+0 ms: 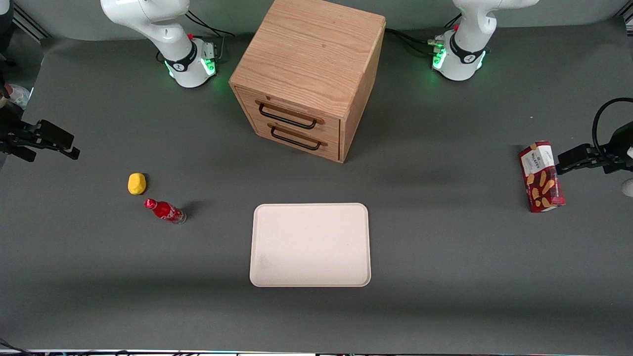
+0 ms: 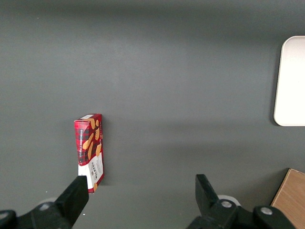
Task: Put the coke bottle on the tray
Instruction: 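Move the right gripper toward the red Coca-Cola bottle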
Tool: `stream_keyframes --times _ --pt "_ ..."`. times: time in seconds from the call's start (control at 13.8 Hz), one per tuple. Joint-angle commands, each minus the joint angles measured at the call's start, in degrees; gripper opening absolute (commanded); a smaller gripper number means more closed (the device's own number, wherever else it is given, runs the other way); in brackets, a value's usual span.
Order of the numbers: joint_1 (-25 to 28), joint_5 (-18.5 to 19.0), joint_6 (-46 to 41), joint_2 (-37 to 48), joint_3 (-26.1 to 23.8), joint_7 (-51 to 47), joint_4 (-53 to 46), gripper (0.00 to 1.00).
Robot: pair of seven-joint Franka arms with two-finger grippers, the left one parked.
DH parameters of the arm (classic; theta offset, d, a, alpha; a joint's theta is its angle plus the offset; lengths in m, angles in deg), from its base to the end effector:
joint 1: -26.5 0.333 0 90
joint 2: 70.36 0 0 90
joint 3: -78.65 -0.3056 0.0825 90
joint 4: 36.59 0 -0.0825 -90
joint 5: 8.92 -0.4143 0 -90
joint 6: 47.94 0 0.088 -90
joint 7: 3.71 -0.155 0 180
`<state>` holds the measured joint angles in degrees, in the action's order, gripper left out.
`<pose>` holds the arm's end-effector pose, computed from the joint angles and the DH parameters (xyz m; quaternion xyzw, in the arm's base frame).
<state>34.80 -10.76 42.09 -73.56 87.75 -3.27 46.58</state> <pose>0.6052 -0.0010 0.5935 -0.9994 0.0024 -0.0324 0.0113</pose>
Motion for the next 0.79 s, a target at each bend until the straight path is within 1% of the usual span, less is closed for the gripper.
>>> stream_keyframes --times 0.0,0.58,0.72 --pt "0.49 -0.44 -0.55 1.44 0.48 -0.17 1.30 1.00" --pt "0.49 -0.44 -0.99 1.44 0.31 0.44 1.47 1.00" --pt "0.57 -0.44 -2.39 1.79 0.31 0.44 1.74 1.00"
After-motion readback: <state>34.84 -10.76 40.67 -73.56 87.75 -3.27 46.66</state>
